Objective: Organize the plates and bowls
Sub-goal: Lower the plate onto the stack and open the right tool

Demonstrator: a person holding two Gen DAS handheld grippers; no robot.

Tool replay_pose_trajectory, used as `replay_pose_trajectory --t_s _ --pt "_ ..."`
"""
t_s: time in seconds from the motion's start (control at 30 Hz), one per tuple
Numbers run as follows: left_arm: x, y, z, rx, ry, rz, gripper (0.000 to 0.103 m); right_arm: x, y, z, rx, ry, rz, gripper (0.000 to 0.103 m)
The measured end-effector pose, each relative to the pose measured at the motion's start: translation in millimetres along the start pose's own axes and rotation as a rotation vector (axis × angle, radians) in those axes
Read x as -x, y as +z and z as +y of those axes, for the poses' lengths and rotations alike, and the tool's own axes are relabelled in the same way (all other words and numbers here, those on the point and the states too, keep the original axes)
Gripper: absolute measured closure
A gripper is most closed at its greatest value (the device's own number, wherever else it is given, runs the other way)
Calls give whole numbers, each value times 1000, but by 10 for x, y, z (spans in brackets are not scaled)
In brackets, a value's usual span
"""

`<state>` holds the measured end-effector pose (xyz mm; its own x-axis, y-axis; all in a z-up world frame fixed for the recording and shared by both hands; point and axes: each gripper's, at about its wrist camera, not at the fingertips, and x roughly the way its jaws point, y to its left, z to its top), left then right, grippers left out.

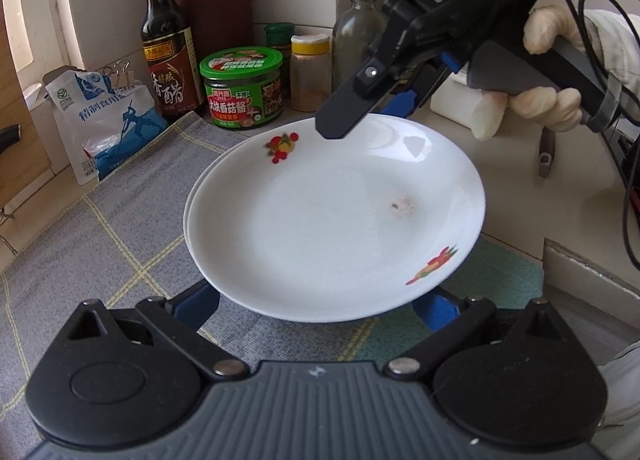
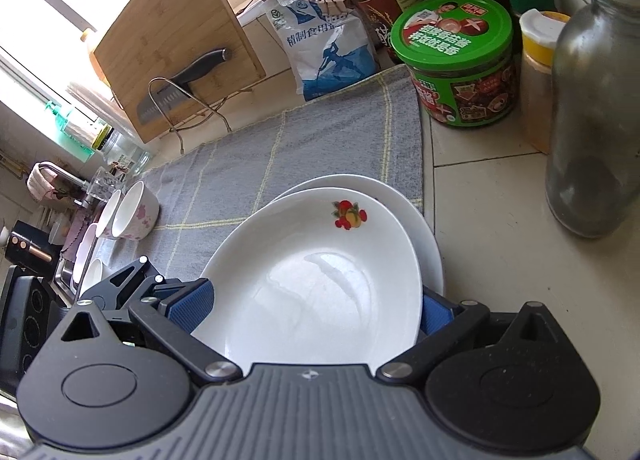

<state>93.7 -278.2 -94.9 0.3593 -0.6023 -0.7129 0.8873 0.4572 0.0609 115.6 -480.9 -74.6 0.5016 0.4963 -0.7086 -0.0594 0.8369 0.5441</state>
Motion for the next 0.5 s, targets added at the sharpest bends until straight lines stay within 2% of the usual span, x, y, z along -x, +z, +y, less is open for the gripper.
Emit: replay_pose_trajectory --t_s 0.5 --pt "-9 -19 37 20 -23 -15 1 151 -99 90 -28 -44 -26 0"
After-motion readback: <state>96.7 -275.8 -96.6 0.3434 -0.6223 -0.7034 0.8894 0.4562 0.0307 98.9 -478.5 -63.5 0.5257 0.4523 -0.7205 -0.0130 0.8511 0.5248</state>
